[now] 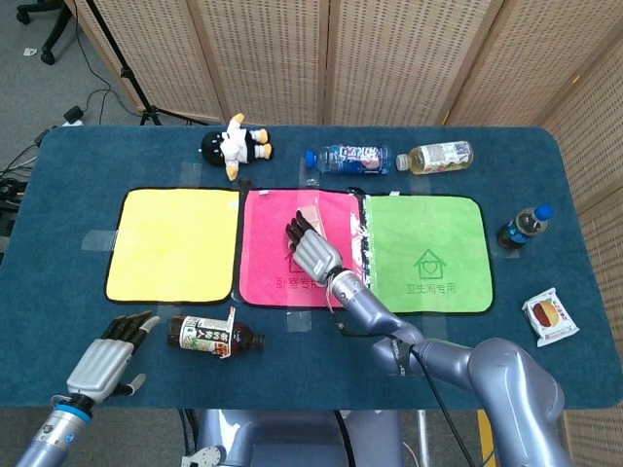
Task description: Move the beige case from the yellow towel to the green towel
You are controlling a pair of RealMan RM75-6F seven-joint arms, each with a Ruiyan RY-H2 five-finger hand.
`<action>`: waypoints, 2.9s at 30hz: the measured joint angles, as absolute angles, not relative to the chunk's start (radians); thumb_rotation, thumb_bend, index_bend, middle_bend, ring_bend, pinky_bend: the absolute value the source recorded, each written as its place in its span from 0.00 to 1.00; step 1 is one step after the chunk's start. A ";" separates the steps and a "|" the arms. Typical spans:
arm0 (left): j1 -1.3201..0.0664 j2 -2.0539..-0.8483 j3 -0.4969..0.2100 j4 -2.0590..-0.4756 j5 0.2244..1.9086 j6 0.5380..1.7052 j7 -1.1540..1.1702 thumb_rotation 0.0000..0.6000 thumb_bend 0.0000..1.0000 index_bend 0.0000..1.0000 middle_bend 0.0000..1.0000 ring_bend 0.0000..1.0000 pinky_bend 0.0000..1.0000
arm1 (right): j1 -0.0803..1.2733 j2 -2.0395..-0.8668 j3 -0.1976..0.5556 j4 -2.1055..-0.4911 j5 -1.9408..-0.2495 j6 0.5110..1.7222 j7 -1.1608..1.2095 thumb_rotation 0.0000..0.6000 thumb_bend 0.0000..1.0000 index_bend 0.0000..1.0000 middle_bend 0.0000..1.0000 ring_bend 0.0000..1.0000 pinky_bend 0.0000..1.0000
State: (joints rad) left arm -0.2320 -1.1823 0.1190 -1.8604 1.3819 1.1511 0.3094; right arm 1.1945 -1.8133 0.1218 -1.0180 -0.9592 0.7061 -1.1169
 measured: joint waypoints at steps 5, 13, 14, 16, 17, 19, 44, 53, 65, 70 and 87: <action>-0.231 -1.181 0.121 -1.864 1.390 1.153 0.306 1.00 0.31 0.00 0.00 0.00 0.02 | 1.189 -1.794 0.111 -1.042 -0.928 0.722 -1.140 1.00 0.67 0.17 0.06 0.00 0.00; -0.231 -1.178 0.124 -1.869 1.400 1.154 0.300 1.00 0.31 0.00 0.00 0.00 0.02 | 1.186 -1.766 0.097 -1.074 -0.844 0.753 -1.203 1.00 0.67 0.17 0.06 0.00 0.00; -0.231 -1.177 0.124 -1.870 1.402 1.154 0.298 1.00 0.31 0.00 0.00 0.00 0.02 | 1.186 -1.764 0.095 -1.078 -0.833 0.757 -1.210 1.00 0.67 0.17 0.06 0.00 0.00; -0.230 -1.176 0.124 -1.871 1.403 1.155 0.295 1.00 0.31 0.00 0.00 0.00 0.02 | 1.186 -1.759 0.090 -1.085 -0.809 0.764 -1.226 1.00 0.67 0.17 0.06 0.00 0.00; -0.231 -1.175 0.125 -1.871 1.404 1.154 0.293 1.00 0.31 0.00 0.00 0.00 0.02 | 1.186 -1.757 0.087 -1.088 -0.799 0.767 -1.233 1.00 0.67 0.17 0.06 0.00 0.00; -0.231 -1.174 0.125 -1.871 1.405 1.153 0.292 1.00 0.31 0.00 0.00 0.00 0.02 | 1.187 -1.753 0.080 -1.094 -0.780 0.774 -1.245 1.00 0.67 0.17 0.06 0.00 0.00; -0.228 -1.166 0.126 -1.884 1.422 1.162 0.283 1.00 0.31 0.00 0.00 0.00 0.02 | 1.158 -1.657 -0.001 -1.212 -0.681 0.857 -1.281 1.00 0.67 0.17 0.06 0.00 0.00; -0.226 -1.165 0.127 -1.888 1.428 1.164 0.283 1.00 0.32 0.00 0.00 0.00 0.02 | 1.144 -1.635 -0.018 -1.203 -0.652 0.866 -1.275 1.00 0.67 0.17 0.06 0.00 0.00; -0.226 -1.162 0.122 -1.888 1.425 1.167 0.281 1.00 0.32 0.00 0.00 0.00 0.02 | 1.120 -1.626 -0.040 -1.167 -0.617 0.863 -1.266 1.00 0.67 0.17 0.06 0.00 0.00; -0.225 -1.160 0.121 -1.889 1.425 1.170 0.279 1.00 0.31 0.00 0.00 0.00 0.02 | 1.112 -1.620 -0.045 -1.165 -0.609 0.865 -1.263 1.00 0.67 0.17 0.06 0.00 0.00; -0.222 -1.155 0.116 -1.890 1.422 1.174 0.275 1.00 0.32 0.00 0.00 0.00 0.02 | 1.081 -1.587 -0.068 -1.161 -0.596 0.872 -1.259 1.00 0.67 0.17 0.06 0.00 0.00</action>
